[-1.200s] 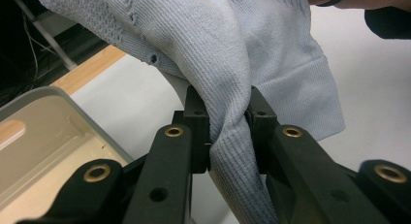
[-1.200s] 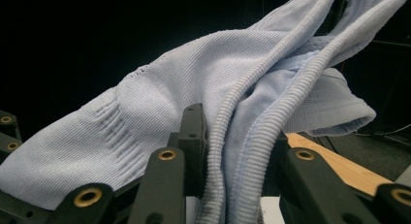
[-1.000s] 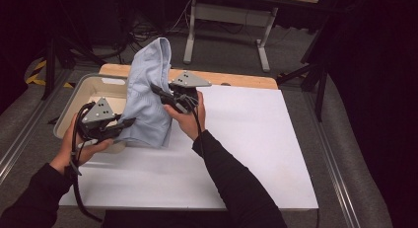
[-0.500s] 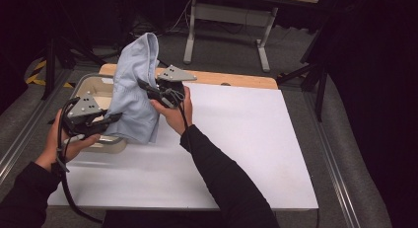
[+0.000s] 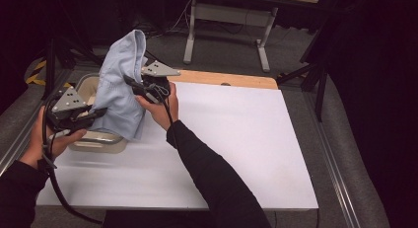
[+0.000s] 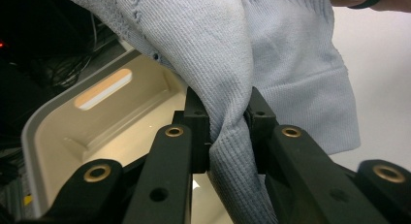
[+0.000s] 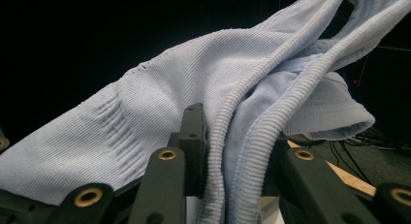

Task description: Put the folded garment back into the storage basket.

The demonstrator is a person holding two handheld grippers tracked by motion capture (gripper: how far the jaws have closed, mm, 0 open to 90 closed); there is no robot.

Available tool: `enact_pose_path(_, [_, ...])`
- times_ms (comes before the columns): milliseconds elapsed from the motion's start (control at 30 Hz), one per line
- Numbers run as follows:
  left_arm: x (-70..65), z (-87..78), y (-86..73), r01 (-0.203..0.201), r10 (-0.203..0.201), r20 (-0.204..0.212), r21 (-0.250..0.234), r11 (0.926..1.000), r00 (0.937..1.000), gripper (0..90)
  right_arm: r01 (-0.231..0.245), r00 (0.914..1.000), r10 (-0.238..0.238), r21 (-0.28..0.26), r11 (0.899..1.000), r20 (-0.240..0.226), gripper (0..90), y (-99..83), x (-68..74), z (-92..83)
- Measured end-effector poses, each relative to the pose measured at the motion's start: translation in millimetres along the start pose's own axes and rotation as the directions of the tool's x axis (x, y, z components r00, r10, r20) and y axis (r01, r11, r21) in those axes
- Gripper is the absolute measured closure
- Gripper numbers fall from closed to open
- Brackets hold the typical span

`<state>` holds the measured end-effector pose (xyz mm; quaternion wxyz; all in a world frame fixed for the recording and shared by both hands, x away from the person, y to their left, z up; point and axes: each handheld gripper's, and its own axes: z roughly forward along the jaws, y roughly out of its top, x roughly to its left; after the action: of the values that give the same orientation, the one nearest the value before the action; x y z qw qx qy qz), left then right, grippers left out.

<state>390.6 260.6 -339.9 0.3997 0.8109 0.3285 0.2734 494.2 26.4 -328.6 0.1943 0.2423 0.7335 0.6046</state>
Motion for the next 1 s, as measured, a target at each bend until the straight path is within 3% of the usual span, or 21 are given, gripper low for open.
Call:
enact_pose_path(467, [13.7, -9.5, -15.7, 0.027, -0.024, -0.072, 0.035, 0.999, 0.9971, 77.1, -0.018, 0.9995, 0.019, 0.005, 1.0, -0.026, 71.0, -1.6, 13.1, 28.7])
enact_pose_path(667, [18.2, -7.2, -24.6, 0.041, -0.034, -0.106, 0.063, 0.9972, 0.9937, 77.1, -0.028, 0.9992, 0.029, 0.029, 0.999, -0.028, 71.0, -8.6, 16.9, 42.7])
enact_pose_path(867, [21.9, -4.7, -34.2, 0.06, -0.051, -0.106, 0.087, 0.9944, 0.9931, 77.1, -0.027, 0.9991, 0.029, 0.063, 0.998, -0.032, 71.0, -16.6, 20.2, 53.8])
enact_pose_path(1000, [20.9, -0.1, -41.2, 0.054, -0.04, -0.119, 0.113, 0.9921, 0.992, 77.0, -0.041, 0.9983, 0.045, 0.099, 0.994, -0.037, 71.1, -25.4, 20.0, 58.9])
